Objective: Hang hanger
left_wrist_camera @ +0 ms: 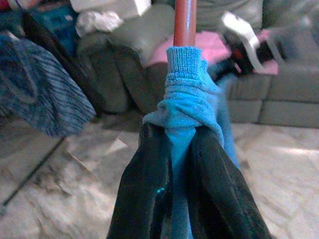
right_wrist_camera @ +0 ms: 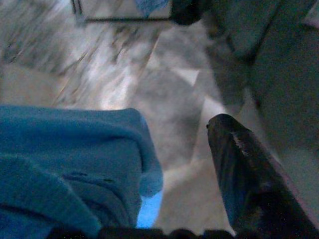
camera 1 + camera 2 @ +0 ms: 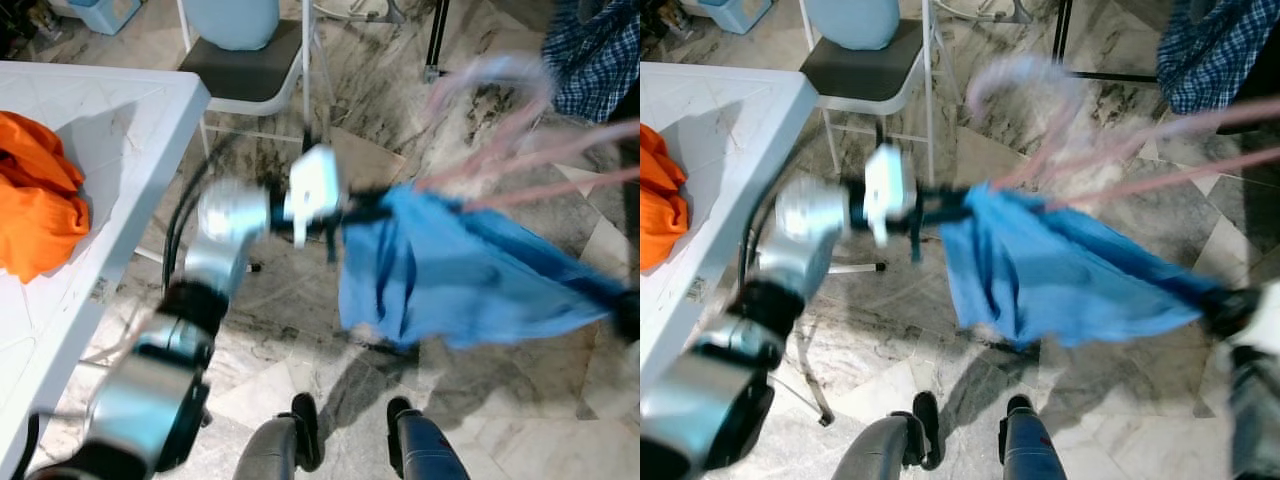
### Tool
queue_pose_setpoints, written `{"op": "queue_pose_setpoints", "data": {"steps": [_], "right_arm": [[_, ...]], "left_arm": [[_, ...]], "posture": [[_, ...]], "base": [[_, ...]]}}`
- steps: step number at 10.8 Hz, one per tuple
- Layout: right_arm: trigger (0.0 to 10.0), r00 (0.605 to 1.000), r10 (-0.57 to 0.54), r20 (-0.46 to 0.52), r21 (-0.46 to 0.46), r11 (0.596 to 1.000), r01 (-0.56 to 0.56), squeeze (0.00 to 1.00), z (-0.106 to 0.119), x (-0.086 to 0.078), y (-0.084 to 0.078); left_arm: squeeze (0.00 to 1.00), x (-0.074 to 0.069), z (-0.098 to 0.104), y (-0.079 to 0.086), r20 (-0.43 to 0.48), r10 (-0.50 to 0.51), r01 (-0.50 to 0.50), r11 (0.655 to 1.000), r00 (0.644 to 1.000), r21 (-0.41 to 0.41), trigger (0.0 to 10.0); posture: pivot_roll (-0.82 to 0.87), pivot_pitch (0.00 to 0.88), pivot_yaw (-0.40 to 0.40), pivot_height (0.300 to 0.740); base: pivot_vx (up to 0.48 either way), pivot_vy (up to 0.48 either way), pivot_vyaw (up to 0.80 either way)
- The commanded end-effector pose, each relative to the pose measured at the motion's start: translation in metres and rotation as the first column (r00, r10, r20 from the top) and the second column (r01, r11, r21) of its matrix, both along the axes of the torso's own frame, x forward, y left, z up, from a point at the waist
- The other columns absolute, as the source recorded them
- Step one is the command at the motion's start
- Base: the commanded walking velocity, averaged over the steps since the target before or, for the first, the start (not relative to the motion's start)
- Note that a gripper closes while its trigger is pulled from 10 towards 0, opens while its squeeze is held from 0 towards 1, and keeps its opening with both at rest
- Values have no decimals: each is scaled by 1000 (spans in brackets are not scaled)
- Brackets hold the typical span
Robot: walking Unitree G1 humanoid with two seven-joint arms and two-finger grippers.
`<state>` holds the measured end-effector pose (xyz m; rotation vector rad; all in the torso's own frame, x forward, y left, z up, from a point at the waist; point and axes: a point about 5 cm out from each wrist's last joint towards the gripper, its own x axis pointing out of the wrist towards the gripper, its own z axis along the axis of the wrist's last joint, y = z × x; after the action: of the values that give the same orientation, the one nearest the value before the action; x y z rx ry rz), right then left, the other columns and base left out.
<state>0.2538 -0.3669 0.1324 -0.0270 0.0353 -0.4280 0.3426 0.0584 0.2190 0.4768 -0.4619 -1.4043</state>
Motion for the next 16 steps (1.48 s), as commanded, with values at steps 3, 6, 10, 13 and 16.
{"op": "queue_pose_setpoints", "data": {"steps": [3, 6, 10, 13, 16], "right_arm": [[0, 995, -70, 72, -29, 997, 73, 0, 40, 8, -20], [0, 994, -7, 109, -56, 998, 14, 0, 60, 31, -5], [0, 992, 0, 128, -85, 996, 11, 0, 67, 32, -2], [0, 989, -1, 147, -102, 995, 16, 0, 72, 31, -4], [0, 990, 2, 144, -106, 994, 13, 0, 73, 36, -3]], "left_arm": [[0, -16, -43, 6, -128, 11, -12, 1000, 992, -4, 0], [0, -29, -78, 10, -222, 8, 4, 999, 975, 53, 0], [0, -28, -112, 17, -419, 183, -197, 980, 890, 11, 0], [0, -24, -113, 17, -476, 227, -274, 961, 849, -30, 0], [0, -30, -112, 13, -499, 143, -192, 980, 855, -50, 0]], "posture": [[-239, 324, 135, 740], [-233, 318, 125, 740], [-242, 317, 130, 740], [-245, 319, 127, 740], [-242, 320, 124, 740]], "base": [[0, 0, 0], [0, 0, 0], [0, 0, 0], [0, 0, 0], [0, 0, 0]]}}
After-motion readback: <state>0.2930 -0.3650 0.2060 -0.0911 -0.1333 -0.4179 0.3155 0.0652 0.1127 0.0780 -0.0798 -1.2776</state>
